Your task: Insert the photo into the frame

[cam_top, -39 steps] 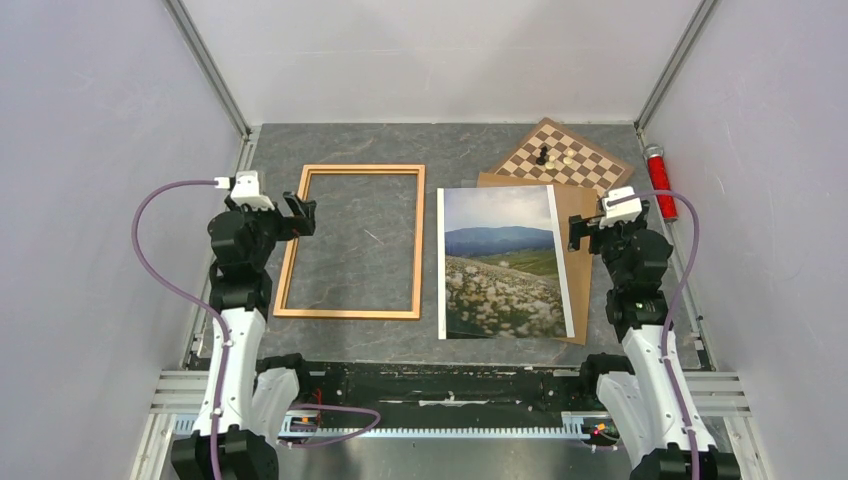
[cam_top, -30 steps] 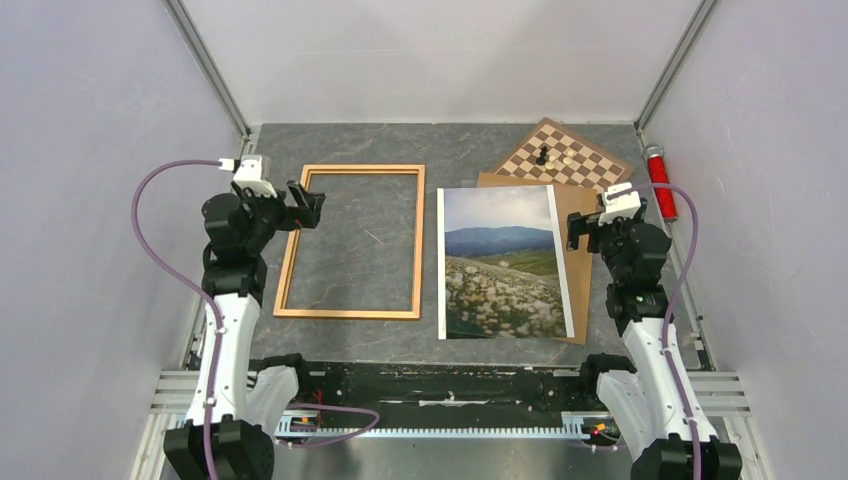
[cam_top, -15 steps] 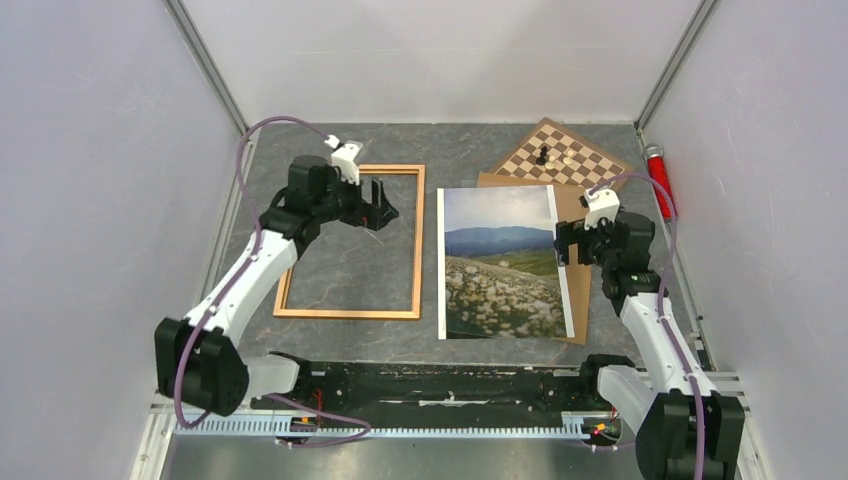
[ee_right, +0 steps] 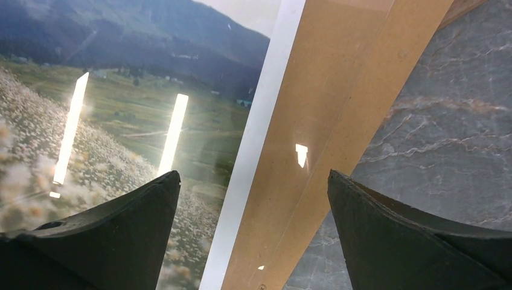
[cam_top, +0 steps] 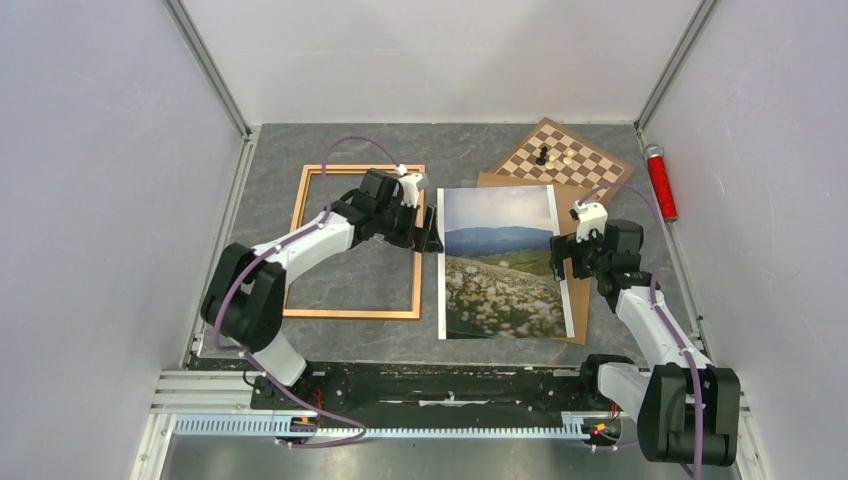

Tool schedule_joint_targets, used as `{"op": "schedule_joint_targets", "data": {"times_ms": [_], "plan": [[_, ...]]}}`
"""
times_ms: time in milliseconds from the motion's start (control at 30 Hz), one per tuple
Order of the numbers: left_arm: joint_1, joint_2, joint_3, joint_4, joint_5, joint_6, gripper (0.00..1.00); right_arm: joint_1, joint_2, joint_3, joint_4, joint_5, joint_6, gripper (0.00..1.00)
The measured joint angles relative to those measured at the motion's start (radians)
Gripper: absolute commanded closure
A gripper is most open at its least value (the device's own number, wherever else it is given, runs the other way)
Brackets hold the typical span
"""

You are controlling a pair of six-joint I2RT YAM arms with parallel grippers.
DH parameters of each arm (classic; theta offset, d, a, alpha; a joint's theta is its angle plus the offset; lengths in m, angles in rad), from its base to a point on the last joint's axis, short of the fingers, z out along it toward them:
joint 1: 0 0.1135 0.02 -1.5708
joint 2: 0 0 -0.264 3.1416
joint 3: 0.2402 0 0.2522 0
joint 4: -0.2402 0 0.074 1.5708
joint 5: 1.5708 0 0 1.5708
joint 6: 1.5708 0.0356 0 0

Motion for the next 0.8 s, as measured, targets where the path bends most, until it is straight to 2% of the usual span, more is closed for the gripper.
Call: {"op": "schedule_joint_targets", "data": {"times_ms": [233, 533, 800], "plan": [[-0.019, 0.071, 0.001, 0.004, 0.042, -0.070, 0.06, -0.003, 0.000, -0.010, -0.019, 0.000, -0.018, 0.09], [-0.047, 0.091, 0.001, 0.023, 0.058, -0.087, 0.06, -0.021, 0.054, -0.012, -0.024, -0.012, -0.027, 0.09], [-0.088, 0.168, 0.034, 0.023, 0.058, -0.094, 0.06, -0.034, 0.076, -0.012, -0.025, -0.027, -0.026, 0.09]]}}
